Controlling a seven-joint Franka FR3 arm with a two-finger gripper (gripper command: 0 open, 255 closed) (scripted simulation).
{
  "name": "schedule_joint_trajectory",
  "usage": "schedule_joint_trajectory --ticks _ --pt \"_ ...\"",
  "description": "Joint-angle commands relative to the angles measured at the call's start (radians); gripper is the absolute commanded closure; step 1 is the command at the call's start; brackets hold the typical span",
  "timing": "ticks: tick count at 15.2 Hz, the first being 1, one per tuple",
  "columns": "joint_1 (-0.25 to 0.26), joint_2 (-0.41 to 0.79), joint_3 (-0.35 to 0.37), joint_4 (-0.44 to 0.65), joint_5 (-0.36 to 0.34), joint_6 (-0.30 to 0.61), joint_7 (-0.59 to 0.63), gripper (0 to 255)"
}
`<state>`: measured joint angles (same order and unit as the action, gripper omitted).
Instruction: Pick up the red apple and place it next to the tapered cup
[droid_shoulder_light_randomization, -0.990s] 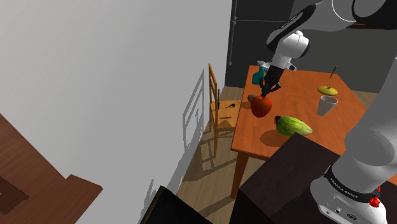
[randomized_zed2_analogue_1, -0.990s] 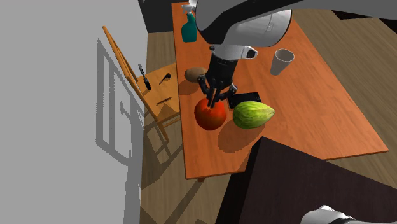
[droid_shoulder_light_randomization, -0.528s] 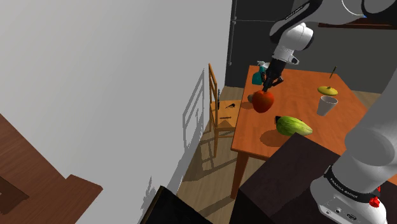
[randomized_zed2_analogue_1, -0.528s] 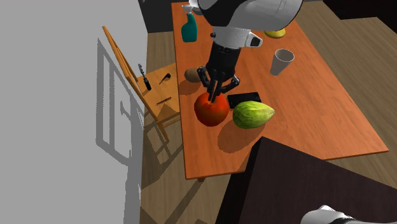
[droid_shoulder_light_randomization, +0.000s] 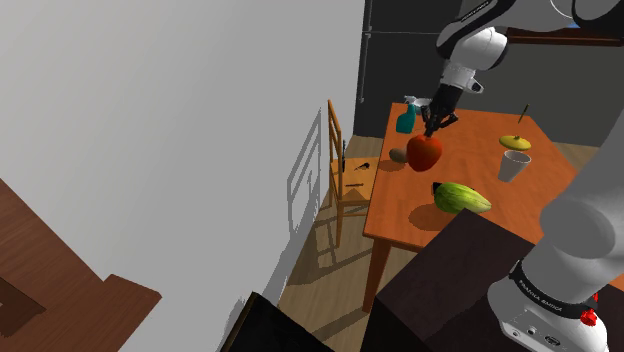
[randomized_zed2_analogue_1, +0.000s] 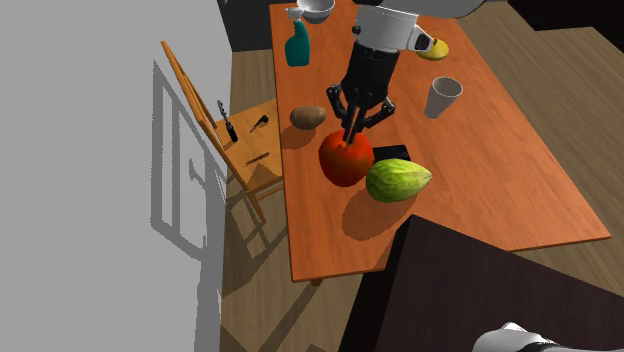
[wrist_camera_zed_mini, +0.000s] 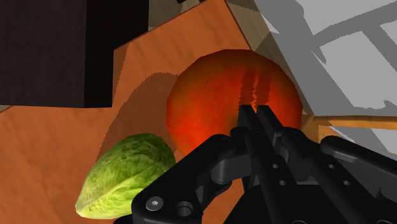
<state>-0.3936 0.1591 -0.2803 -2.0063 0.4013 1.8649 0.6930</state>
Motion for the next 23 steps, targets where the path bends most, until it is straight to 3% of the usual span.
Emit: schedule_joint_trajectory --ticks 1,13,23 --pt "-0.026 0.011 -0.02 0.021 -0.01 -0.025 -0.036 255" --pt "-0.214 0.201 -0.12 0.284 -0.026 -0.189 -0.271 255" --pt "-0.424 0.466 -0.152 0.683 0.001 -0.379 -0.426 255"
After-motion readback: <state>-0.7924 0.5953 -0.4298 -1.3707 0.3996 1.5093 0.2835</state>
